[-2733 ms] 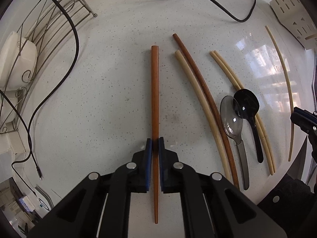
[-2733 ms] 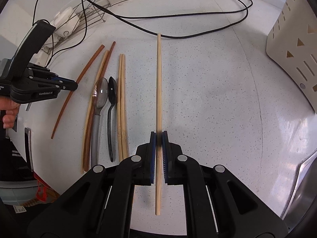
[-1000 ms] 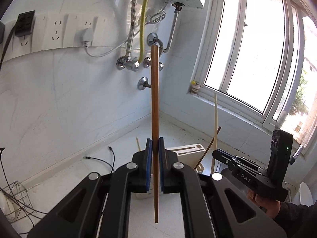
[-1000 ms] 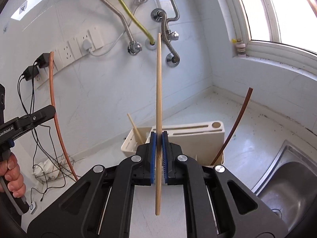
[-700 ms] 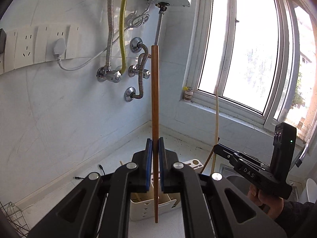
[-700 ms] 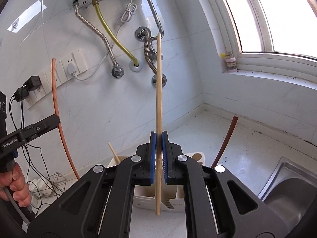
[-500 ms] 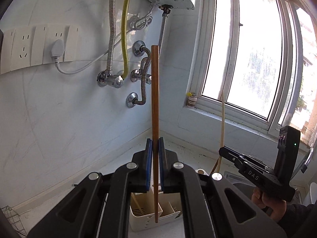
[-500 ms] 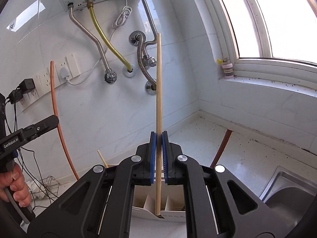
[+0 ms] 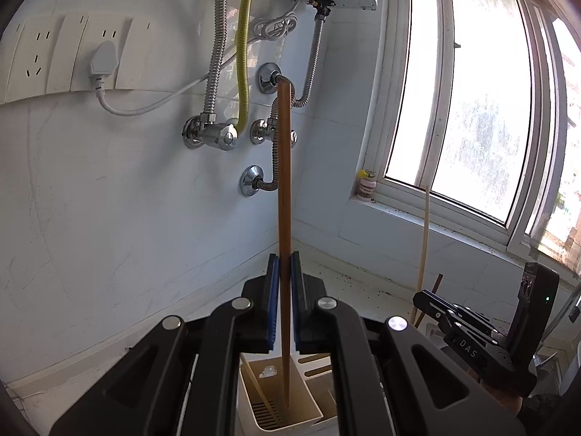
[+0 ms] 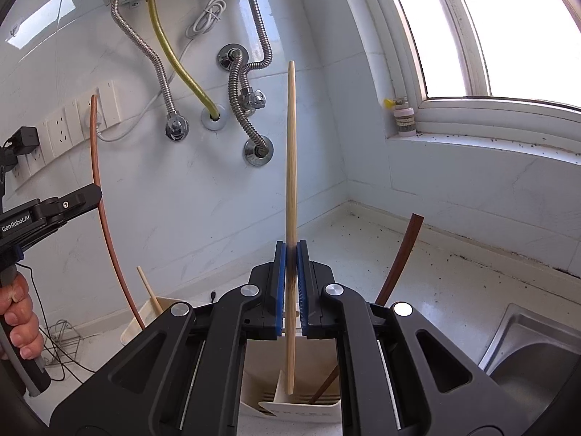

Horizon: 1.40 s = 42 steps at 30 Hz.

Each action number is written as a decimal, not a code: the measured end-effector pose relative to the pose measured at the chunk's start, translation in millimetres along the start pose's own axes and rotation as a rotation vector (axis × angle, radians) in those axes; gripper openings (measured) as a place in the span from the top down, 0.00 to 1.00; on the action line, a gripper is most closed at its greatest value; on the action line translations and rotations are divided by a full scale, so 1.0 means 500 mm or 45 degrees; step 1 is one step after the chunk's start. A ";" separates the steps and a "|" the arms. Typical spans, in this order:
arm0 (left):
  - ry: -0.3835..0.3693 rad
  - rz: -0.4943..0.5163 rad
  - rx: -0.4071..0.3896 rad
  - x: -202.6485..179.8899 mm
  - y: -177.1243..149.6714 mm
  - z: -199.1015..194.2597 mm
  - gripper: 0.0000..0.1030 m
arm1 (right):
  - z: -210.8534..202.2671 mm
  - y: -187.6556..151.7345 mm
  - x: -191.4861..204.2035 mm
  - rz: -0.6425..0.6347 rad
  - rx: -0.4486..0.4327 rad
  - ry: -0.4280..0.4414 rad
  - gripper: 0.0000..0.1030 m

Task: Organize utensils
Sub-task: 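Lower both chopsticks into the holder slots and open both tools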

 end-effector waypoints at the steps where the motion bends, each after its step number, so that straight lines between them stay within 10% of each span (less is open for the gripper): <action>1: 0.003 -0.006 -0.003 0.004 -0.006 0.001 0.94 | -0.001 -0.003 -0.003 0.002 -0.007 0.001 0.94; 32: 0.043 0.008 -0.011 -0.003 -0.053 -0.015 0.94 | 0.005 -0.056 -0.013 -0.052 -0.040 0.019 0.94; 36: 0.040 -0.004 -0.013 -0.002 -0.053 -0.023 0.94 | -0.015 -0.050 -0.002 -0.076 -0.074 -0.002 0.64; 42: 0.046 -0.001 -0.030 -0.005 -0.048 -0.047 0.94 | -0.033 -0.037 -0.002 -0.078 -0.096 -0.004 0.64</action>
Point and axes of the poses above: each gripper's, at about its wrist camera, not at the fingertips, and z roughly the way its jaws point, x to its left, y to its top, the point moved 5 cm from there along z, roughly the way its jaws point, and after that the axes turned 1 degree about x, right-handed, at the moved point
